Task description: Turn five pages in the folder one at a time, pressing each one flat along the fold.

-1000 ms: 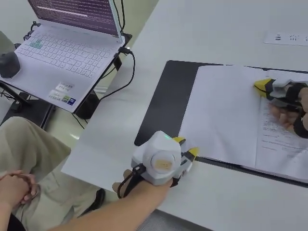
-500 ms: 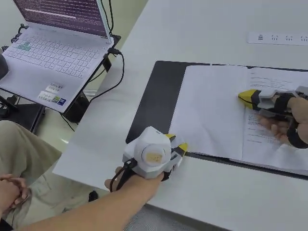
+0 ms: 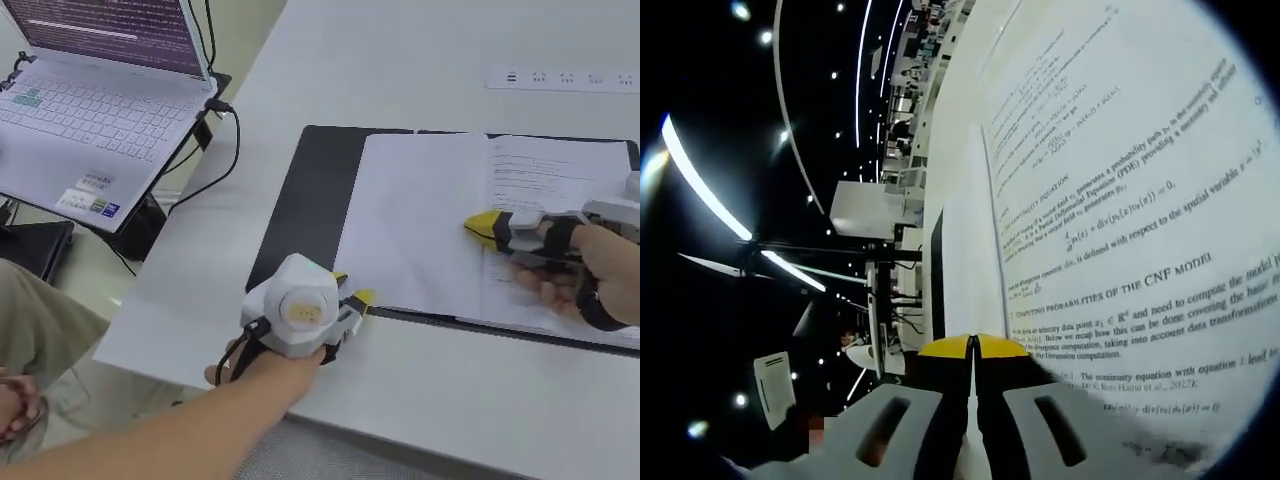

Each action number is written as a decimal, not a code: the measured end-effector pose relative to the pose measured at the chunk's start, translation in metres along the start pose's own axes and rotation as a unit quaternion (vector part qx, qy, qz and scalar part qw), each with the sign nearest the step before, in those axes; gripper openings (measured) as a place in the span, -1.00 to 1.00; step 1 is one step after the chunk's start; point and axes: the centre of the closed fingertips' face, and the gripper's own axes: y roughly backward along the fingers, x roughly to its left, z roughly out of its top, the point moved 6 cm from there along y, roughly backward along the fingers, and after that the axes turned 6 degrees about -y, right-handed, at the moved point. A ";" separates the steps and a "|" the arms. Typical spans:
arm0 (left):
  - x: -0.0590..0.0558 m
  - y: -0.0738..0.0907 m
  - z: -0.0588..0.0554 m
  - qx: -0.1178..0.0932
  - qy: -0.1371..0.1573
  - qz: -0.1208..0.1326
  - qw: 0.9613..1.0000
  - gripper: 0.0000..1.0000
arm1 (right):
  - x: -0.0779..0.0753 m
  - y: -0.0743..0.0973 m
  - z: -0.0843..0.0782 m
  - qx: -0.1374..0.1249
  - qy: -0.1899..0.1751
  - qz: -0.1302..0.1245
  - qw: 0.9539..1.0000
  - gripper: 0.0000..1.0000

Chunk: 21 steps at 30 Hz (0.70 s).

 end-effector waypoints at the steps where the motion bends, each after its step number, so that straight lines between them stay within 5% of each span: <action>1: 0.000 0.000 0.000 0.000 0.001 0.000 1.000 -0.60 | -0.001 0.001 -0.003 0.004 0.000 0.000 1.000 -1.00; 21: -0.001 0.002 0.001 -0.001 0.000 0.000 1.000 -0.60 | -0.011 0.030 -0.068 0.059 0.014 -0.006 0.998 -1.00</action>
